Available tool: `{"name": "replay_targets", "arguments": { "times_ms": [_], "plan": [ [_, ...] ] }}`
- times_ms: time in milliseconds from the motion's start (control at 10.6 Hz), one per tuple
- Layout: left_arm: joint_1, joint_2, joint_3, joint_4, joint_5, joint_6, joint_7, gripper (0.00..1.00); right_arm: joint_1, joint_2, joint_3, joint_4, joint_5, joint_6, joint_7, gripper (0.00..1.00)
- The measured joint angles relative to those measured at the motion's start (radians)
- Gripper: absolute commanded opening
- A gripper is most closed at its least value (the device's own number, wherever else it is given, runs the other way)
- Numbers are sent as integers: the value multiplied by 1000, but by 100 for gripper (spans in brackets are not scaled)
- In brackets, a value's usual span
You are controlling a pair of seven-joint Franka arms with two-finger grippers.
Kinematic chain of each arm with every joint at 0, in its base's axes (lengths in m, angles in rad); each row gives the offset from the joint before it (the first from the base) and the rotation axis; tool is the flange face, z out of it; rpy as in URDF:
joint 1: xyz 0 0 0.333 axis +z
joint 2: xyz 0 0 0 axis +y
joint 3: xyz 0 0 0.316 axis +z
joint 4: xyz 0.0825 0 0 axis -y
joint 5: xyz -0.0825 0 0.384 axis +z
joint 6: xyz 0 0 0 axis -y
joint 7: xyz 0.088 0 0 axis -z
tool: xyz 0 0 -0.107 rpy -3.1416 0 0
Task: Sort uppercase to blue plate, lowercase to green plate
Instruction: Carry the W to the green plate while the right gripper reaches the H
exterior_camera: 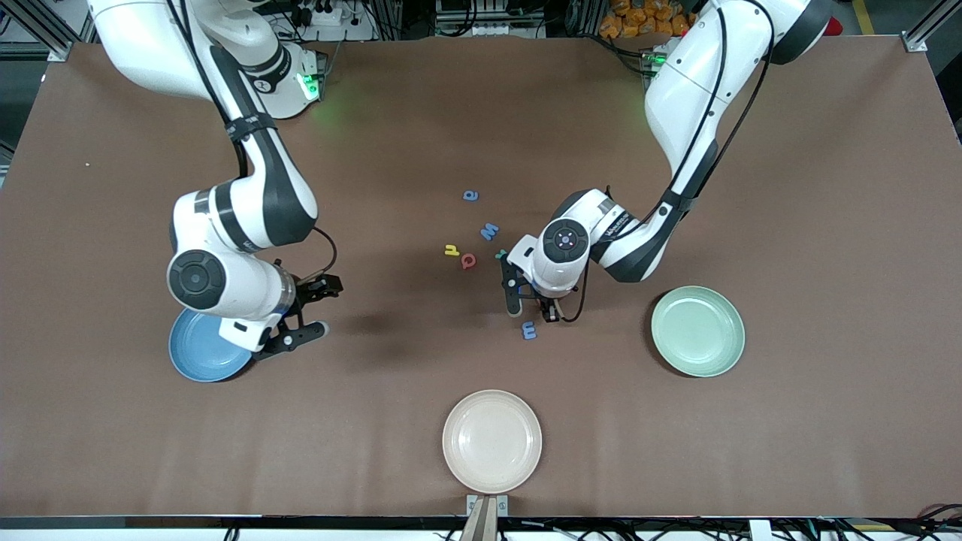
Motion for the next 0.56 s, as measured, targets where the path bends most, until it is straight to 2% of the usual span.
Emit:
{"name": "replay_targets", "arguments": {
  "times_ms": [188,564],
  "plan": [
    [60,-13,10,17,-1,-13,-6,0,48,7,3,0,4,2,56,100],
    [312,-148,10,32,-49,-194,3,0,167,37,5,0,10,65,298,100]
  ]
}}
